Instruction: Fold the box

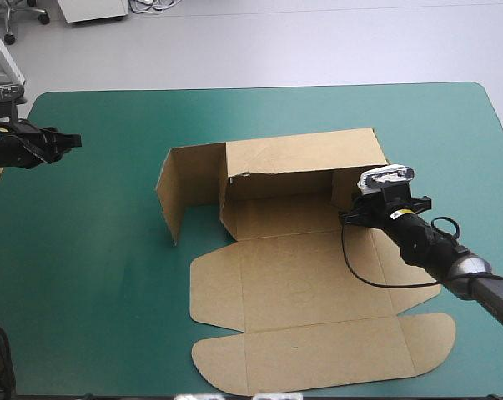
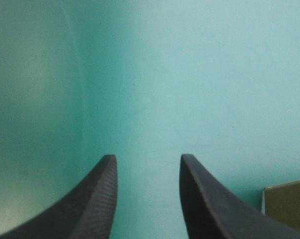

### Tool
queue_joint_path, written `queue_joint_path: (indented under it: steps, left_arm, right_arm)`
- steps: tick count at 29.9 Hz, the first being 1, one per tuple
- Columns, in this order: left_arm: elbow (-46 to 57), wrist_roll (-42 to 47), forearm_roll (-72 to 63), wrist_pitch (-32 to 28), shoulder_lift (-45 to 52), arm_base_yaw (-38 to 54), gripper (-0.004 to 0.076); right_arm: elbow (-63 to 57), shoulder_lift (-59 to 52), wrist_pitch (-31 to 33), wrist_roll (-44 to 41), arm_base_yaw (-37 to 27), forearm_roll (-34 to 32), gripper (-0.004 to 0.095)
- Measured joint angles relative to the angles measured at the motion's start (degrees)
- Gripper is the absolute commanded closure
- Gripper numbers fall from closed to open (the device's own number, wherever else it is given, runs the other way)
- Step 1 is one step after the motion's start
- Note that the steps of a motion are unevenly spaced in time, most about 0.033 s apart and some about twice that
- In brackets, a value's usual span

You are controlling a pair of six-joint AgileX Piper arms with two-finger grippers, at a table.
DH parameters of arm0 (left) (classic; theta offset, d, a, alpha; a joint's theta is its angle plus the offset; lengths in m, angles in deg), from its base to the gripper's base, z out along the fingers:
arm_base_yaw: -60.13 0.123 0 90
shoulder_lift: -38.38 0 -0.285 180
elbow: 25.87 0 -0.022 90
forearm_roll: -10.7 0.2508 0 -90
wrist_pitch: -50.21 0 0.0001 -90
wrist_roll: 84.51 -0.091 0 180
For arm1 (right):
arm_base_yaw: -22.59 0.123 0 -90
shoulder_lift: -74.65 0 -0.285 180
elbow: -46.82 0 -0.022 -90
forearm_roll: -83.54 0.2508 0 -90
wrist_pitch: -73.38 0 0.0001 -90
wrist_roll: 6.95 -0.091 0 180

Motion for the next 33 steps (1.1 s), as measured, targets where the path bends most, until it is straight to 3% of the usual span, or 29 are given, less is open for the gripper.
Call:
queue_joint_path:
  steps: [3,7,11,18,21,27,33]
  left_arm:
    - [0.00,0.00,0.11,-0.14,0.00,0.00,0.0428]
    - [0.00,0.00,0.13,-0.19,0.00,0.00,0.0428]
    - [0.00,-0.12,0.13,-0.52,0.00,0.00,0.0428]
    - [0.00,-0.12,0.13,-0.61,0.00,0.00,0.0428]
    - [0.00,-0.12,0.13,-0.50,0.00,0.00,0.0428]
    - [0.00,-0.12,0.08,0.82,0.00,0.00,0.0428]
    - [0.00,-0.12,-0.04,1.64,0.00,0.00,0.0428]
  right_arm:
    - [0.00,1.26,-0.20,-0.08,0.00,-0.10,0.0916]
    - [0.06,1.49,-0.49,-0.06,0.05,-0.19,0.0928]
    - [1.99,0.83,3.69,0.61,0.05,-0.19,0.0928]
    - [13.05,-1.69,21.84,1.22,0.05,-1.47,0.0925]
    - [19.64,-1.69,31.13,-5.19,0.10,-6.95,0.0925]
    - [32.10,-1.00,47.68,-23.26,0.23,-25.54,0.0924]
    - [39.28,1.37,60.23,-29.14,0.23,-29.67,0.0925]
